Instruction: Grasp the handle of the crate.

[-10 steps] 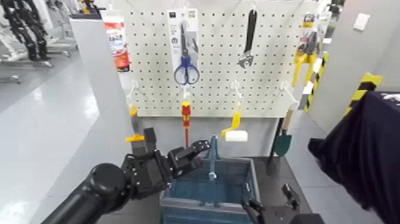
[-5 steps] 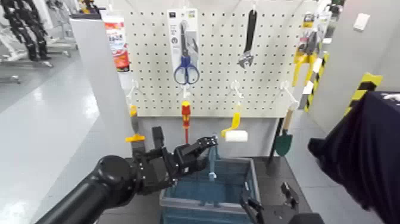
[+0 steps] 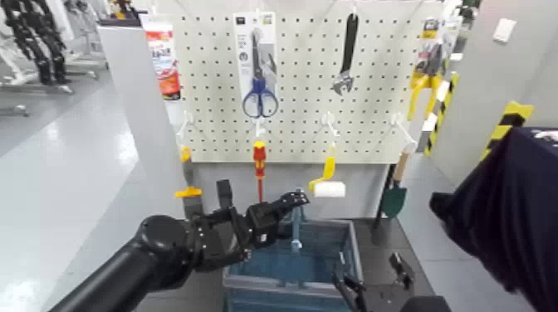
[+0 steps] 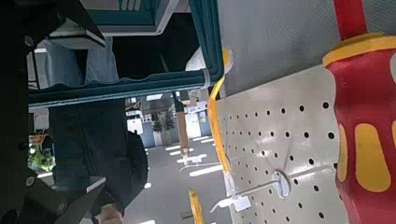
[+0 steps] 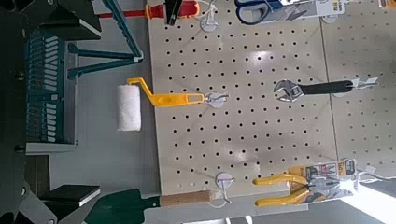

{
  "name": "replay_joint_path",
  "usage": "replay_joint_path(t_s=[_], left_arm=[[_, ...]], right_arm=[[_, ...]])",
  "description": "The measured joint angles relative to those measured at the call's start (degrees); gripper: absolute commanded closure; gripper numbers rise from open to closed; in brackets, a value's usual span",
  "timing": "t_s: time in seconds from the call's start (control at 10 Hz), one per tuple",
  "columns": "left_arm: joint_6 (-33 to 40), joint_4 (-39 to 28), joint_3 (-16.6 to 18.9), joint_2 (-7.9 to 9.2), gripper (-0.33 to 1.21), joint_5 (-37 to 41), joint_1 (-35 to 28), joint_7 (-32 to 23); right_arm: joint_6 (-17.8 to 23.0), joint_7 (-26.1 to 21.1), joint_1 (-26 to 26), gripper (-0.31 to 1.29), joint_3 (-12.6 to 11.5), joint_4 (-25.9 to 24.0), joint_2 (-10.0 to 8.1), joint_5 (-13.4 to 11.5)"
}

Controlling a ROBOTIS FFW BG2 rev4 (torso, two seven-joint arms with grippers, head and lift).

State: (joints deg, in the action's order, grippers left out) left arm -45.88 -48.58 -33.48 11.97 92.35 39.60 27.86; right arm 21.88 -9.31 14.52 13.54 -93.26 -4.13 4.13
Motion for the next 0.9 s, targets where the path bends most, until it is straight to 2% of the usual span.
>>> replay_joint_path(t_s=[0.2,0.9], left_arm=[[-0.28,0.74,-0.28,-0.07,1.19,0.87,0.12,-0.13],[0.12,1.55,0.07,-0.2,1.19,0.97,-0.65,-0.14]], right_arm=[[0.15,0.0,-0.02,0.14,0.05,0.01,0.0,0.0],[0.35,0.0,0.06,0.14,0.0,0.1,0.0,0.01]])
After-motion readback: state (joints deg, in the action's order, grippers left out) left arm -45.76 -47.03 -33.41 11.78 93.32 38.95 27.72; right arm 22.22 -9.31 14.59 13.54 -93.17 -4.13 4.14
